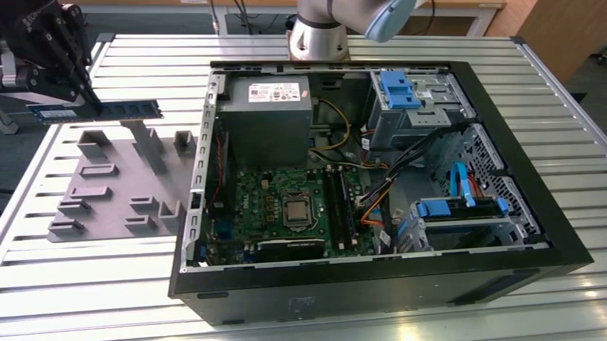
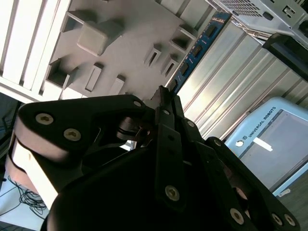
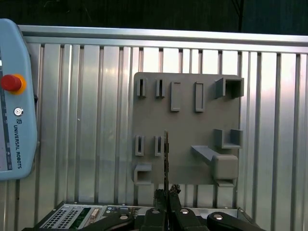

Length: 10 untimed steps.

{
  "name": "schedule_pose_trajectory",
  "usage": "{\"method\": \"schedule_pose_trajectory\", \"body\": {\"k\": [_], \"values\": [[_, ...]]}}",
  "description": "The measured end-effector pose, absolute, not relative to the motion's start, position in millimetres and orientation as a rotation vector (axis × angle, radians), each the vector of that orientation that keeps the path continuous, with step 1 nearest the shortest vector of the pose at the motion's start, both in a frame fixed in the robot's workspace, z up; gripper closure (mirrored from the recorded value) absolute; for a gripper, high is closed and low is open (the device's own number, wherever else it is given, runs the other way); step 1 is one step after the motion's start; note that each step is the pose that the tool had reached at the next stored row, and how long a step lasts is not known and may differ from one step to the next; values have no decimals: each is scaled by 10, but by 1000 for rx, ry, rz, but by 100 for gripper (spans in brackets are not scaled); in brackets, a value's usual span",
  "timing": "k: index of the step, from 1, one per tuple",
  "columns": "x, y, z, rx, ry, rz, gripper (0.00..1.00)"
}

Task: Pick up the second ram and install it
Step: 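Pick up the second ram and move it above second insertion slot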

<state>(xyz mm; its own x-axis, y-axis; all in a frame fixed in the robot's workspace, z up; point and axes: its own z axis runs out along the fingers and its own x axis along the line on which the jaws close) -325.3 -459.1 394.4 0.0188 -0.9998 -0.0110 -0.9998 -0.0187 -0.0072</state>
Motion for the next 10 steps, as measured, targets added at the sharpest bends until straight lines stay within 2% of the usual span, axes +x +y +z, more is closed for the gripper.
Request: {"method": "schedule_pose_trajectory", "body": {"k": [10], "values": [[-3191,-4591,3944,-2233,2192,4,86]]}}
